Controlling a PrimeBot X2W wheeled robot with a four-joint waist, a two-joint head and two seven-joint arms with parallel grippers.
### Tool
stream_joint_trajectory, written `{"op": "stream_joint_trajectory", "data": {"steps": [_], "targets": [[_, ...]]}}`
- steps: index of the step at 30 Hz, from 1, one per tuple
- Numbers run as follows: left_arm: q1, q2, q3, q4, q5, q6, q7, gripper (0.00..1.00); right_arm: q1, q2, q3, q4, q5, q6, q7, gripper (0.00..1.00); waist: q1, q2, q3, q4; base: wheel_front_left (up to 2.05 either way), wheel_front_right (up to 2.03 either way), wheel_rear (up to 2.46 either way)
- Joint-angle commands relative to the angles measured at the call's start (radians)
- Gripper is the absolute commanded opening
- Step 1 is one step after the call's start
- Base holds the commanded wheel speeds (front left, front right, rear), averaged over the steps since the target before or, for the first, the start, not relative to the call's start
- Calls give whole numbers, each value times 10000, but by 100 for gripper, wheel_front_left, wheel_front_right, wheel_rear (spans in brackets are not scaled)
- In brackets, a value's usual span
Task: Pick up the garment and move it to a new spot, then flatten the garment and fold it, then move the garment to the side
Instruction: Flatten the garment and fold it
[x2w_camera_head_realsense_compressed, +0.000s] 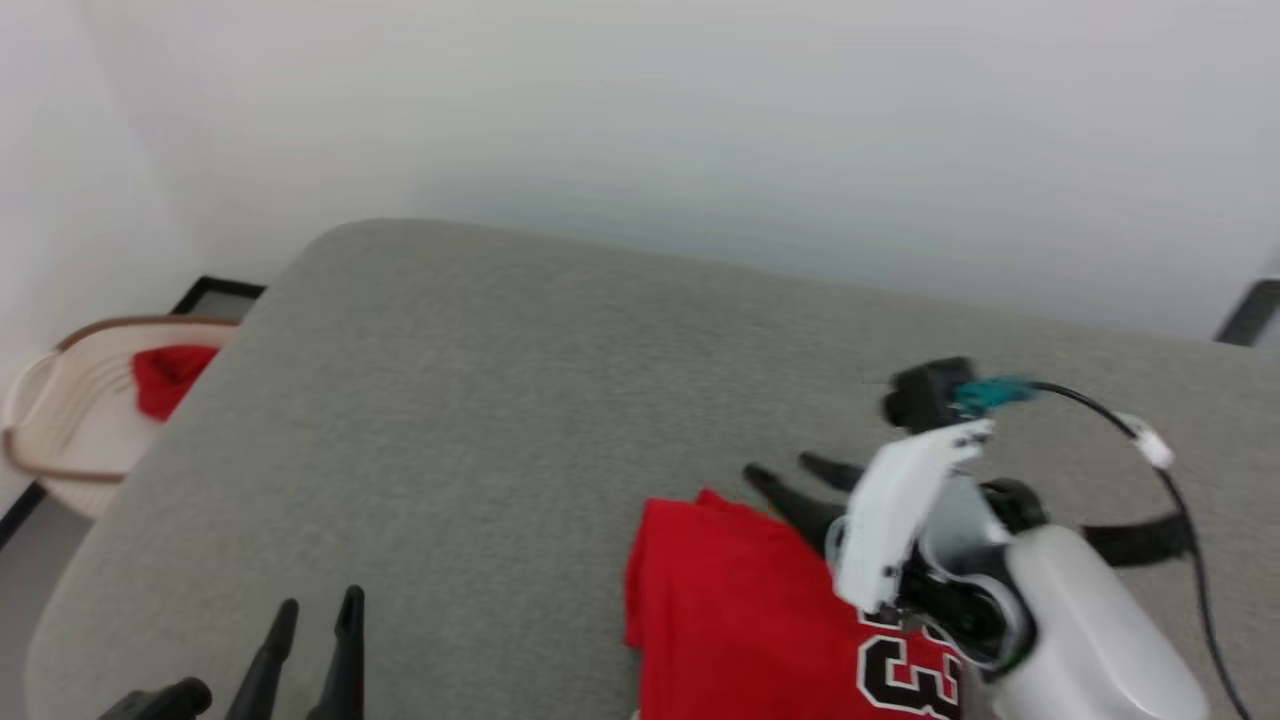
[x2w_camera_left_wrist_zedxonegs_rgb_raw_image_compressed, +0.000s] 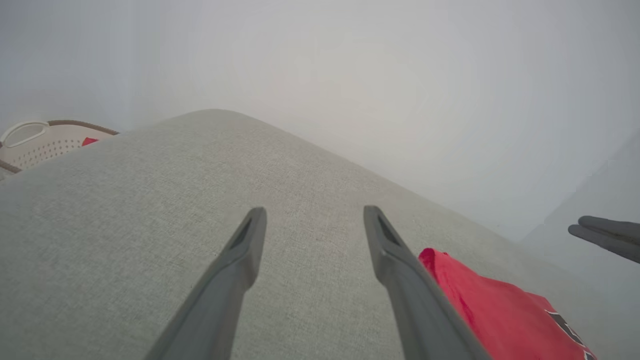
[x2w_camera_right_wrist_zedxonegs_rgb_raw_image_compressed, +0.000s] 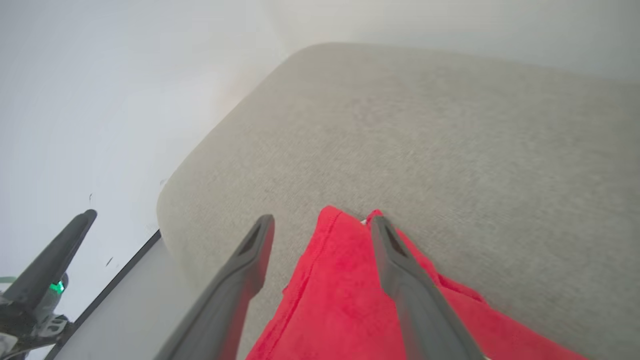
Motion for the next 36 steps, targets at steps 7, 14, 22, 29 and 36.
{"op": "stream_joint_trajectory", "data": {"steps": [7,14,22,29,36], "targets": [[245,165,242,-216,151,107,-73,100,1259,-1215,-160,-1817,-253,-2,-1599,100,0,-1,-106,-1652,0,0,0],[365,272,350,-298,261,107,-106,100,2132,-2224,-543,-2590,-488,-2,-3299,100,0,-1,-209,-2607,0,0,0],[585,410,569,-326,418,84,-126,100,2970,-2763,-1248,-2721,-905,-2,-4887,100,0,-1,-295,-3273,0,0,0],[758,486,879,-255,499,37,-150,100,3835,-2576,-2134,-2660,-995,-2,-5600,100,0,-1,-391,-3457,0,0,0],[848,534,1188,-241,700,-18,-152,100,4484,-2312,-2807,-2772,-1211,-2,-5637,100,0,-1,-446,-3423,0,0,0]]}}
